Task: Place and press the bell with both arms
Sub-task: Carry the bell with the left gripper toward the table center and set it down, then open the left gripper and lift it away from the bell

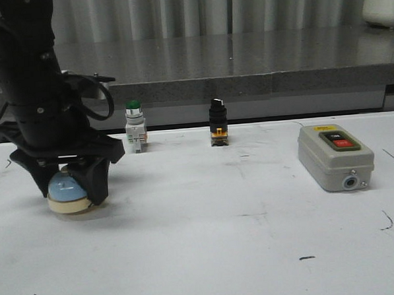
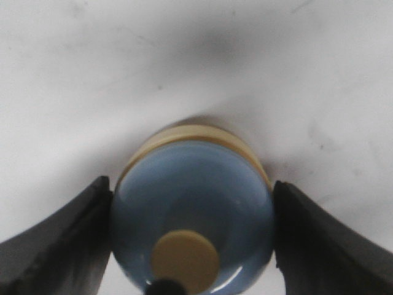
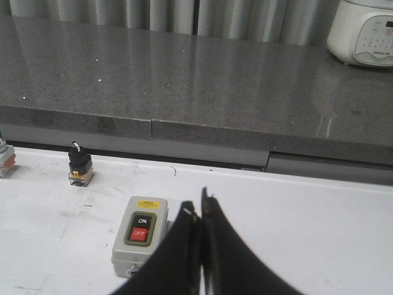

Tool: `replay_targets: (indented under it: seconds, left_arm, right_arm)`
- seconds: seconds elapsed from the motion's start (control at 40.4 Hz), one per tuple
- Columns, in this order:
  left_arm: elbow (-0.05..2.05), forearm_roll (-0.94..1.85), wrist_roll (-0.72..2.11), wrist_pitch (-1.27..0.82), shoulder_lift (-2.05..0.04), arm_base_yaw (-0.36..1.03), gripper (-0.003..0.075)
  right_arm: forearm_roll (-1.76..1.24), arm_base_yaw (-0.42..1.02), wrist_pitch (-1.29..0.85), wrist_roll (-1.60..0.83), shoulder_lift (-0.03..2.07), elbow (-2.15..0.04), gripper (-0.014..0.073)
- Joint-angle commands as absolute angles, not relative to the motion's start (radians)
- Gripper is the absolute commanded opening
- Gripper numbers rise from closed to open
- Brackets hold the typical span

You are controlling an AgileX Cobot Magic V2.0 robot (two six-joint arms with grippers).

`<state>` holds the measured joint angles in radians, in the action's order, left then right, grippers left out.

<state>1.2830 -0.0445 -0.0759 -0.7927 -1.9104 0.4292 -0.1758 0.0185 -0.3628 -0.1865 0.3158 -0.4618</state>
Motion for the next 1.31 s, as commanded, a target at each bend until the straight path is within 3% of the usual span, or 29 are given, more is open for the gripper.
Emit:
replay_targets:
  seconds: [0.0, 0.446, 0.57, 0.743, 0.842, 1.139, 1.288]
  left_arm:
    - [1.369, -0.044, -0.055, -0.819, -1.869, 0.454, 0.0183]
    - [1.626, -0.038, -0.044, -0.831, -2.049, 0.618, 0.0195]
    - [1.639, -0.036, -0.044, -0.806, -2.069, 0.64, 0.0276]
    - [1.639, -0.031, -0.044, -0.79, -2.069, 0.652, 0.0485]
    - [1.65, -0.02, -0.044, -0.813, -2.069, 0.652, 0.054]
    - [1.656, -0.022, -0.042, -0.819, -2.003, 0.648, 0.0517]
    - [1.632, -0.04, -0.033, -0.819, -1.902, 0.624, 0.0336]
  right_arm:
    - [-0.184, 0.019, -0.283, -0.194, 0.332, -0.495, -0.0059]
    - [-0.184, 0.019, -0.283, -0.194, 0.332, -0.495, -0.0059]
    - [-0.184, 0.019, -0.283, -0.194, 0.332, -0.495, -0.0059]
    - [-0.184, 0.019, -0.283, -0.194, 0.332, -0.495, -0.0059]
    - [-0.184, 0.019, -0.283, -0.194, 0.332, -0.495, -0.0059]
    - [-0.184, 0.019, -0.283, -0.194, 0.332, -0.495, -0.0059]
    - [-0.184, 0.019, -0.283, -0.194, 0.332, -0.495, -0.0059]
